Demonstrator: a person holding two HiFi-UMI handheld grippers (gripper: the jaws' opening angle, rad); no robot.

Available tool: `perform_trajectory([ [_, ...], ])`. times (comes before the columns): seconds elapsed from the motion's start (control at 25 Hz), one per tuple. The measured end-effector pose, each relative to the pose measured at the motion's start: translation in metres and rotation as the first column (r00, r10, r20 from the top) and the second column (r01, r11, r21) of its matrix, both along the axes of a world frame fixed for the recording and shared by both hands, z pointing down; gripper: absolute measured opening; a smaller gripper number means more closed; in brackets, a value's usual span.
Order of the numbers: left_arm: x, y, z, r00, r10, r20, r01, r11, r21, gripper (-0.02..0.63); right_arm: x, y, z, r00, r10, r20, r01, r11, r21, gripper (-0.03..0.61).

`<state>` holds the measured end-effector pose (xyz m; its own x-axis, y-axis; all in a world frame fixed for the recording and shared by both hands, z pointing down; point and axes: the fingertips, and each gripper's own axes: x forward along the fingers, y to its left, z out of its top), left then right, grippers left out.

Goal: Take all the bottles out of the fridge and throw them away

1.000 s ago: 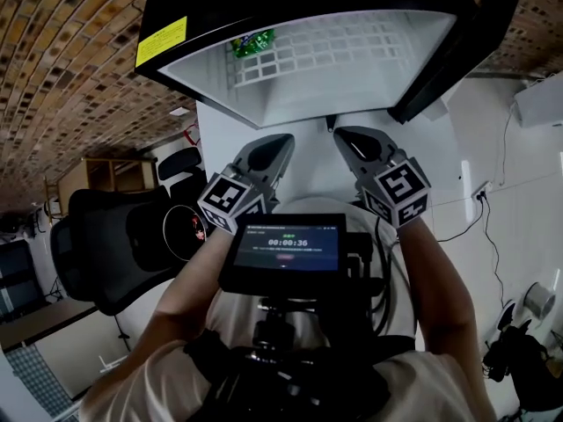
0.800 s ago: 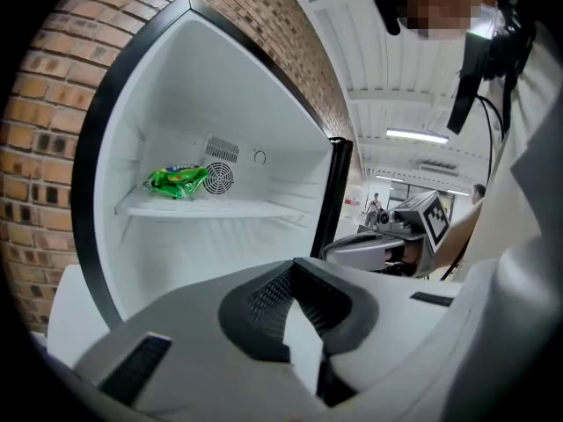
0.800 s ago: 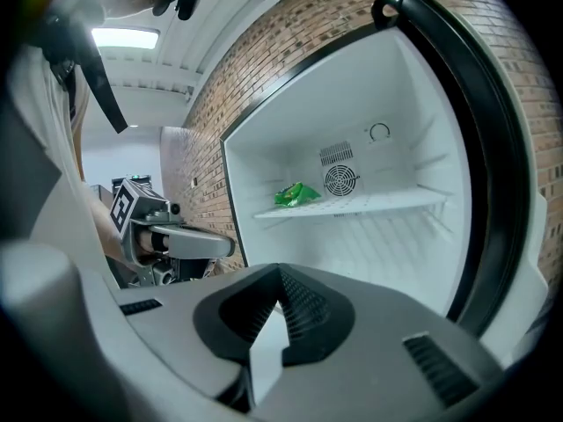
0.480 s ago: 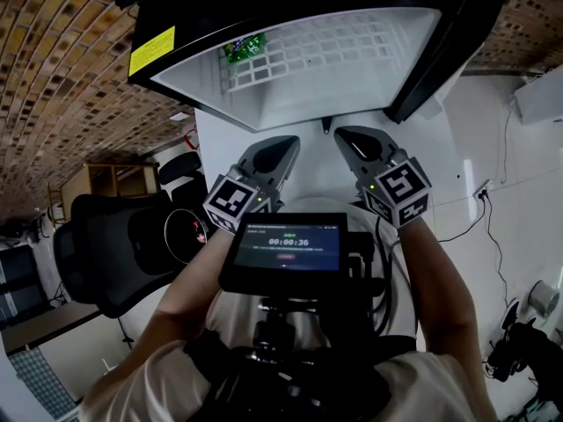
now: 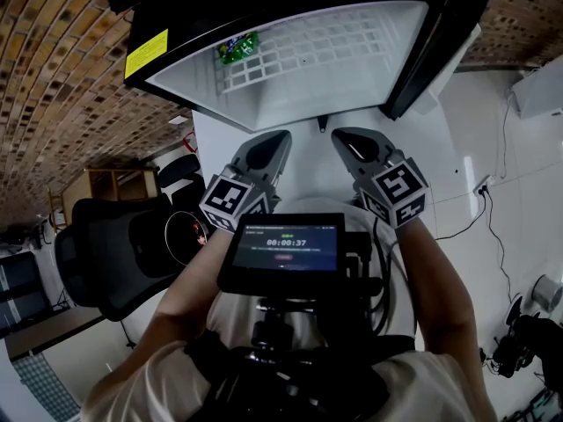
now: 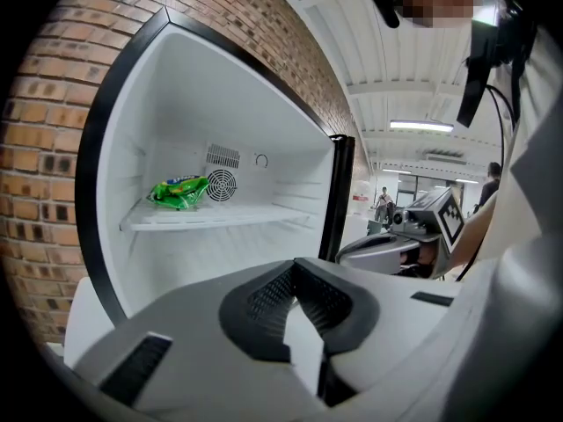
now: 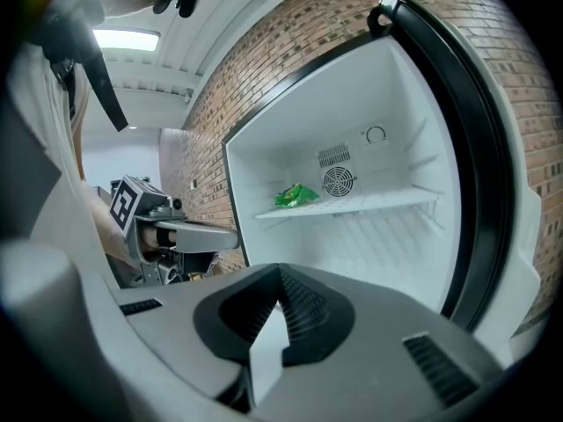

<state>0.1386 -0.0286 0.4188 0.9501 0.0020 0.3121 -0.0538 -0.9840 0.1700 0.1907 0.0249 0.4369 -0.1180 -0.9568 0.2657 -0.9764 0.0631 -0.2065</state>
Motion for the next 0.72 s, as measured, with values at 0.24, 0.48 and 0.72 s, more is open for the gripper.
perform_trajectory([
  [0.24, 0.004, -0.007, -0.010, 1.000, -0.023, 0.012, 0.022, 0.994, 0.109, 0.020, 0.001, 0.007, 0.002, 1.000, 0.006, 0.006, -0.006, 1.000, 0.002, 0.000],
  [0.48, 0.019, -0.046, -0.036, 0.970, -0.181, 0.165, 0.043, 0.789, 0.612, 0.023, 0.000, 0.012, 0.006, 1.000, 0.003, 0.019, -0.004, 1.000, 0.010, 0.000],
  [0.72, 0.055, -0.109, -0.069, 0.938, -0.297, 0.177, 0.046, 0.615, 0.787, 0.181, 0.008, 0.022, 0.006, 0.999, 0.030, 0.037, -0.031, 0.999, 0.021, 0.000],
])
